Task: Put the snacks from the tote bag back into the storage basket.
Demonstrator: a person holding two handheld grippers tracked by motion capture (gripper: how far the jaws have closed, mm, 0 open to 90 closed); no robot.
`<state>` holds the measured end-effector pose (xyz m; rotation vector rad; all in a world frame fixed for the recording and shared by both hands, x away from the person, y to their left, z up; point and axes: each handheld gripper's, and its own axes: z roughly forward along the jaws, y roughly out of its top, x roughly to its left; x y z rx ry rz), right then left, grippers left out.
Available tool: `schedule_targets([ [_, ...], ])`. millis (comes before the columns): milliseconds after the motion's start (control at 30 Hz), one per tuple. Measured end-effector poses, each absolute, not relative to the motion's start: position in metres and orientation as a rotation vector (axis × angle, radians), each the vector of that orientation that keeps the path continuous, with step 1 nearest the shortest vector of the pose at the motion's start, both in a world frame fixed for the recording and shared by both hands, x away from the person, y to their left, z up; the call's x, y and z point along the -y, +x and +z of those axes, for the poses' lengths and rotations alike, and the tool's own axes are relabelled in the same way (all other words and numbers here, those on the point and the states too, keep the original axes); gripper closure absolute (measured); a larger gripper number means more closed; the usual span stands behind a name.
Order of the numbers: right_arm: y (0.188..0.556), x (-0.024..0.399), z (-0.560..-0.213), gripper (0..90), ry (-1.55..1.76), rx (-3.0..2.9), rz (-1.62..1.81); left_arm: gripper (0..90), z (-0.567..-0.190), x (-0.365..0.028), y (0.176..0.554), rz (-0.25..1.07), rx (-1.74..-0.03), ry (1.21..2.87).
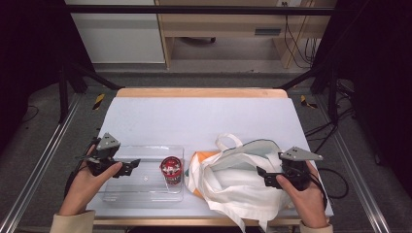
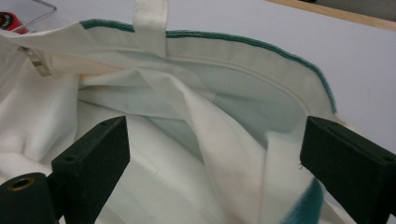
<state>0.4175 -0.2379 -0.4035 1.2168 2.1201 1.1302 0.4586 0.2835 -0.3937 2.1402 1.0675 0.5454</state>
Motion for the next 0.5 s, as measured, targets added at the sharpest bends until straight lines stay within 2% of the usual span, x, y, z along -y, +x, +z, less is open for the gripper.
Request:
schedule_targets([
  [500,0.425,0.220,-0.422,8.2,1.202,-2.228,1.096,7.1,-0.398,-0.279,0.460,0.530,-1.051,2.177],
])
